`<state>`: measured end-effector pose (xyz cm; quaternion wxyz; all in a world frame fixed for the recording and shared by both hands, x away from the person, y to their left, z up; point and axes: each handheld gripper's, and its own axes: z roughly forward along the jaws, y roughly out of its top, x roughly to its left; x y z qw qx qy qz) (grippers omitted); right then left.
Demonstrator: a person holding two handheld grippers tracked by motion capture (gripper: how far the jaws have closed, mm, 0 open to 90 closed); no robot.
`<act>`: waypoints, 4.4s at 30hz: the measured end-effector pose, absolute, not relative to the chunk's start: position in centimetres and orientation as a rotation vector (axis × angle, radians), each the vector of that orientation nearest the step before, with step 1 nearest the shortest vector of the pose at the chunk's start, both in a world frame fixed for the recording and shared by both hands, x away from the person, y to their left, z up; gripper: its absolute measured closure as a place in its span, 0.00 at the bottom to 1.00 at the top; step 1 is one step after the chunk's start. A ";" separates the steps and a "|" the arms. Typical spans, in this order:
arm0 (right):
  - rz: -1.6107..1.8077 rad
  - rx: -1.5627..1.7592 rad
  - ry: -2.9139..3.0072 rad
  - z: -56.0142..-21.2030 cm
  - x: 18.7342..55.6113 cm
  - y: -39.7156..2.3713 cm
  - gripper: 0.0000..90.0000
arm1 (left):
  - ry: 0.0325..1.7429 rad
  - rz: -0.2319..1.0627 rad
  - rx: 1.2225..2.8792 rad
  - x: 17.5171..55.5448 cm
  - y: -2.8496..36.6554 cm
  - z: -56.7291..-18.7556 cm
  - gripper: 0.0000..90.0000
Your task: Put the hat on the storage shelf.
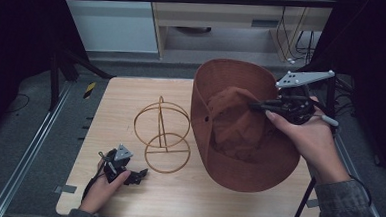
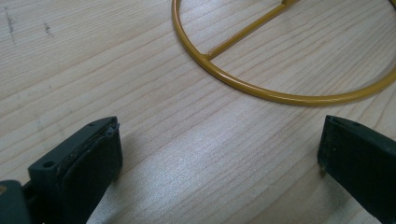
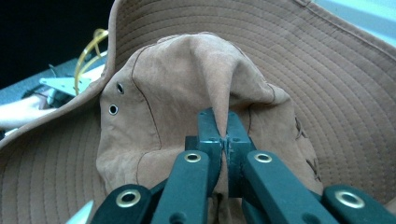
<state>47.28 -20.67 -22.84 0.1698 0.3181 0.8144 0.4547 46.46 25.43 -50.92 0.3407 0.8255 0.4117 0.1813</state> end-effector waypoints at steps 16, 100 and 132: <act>1.375 0.808 2.281 -20.3 46.8 -17.0 0.99 | 1.072 0.474 2.147 46.5 25.4 -50.9 0.00; 1.425 0.737 2.357 -20.1 52.6 -3.4 0.99 | 1.070 0.466 2.153 46.5 25.4 -50.9 0.00; 1.426 0.741 2.446 -23.1 53.2 -1.1 0.99 | 1.064 0.463 2.155 46.5 25.4 -50.9 0.00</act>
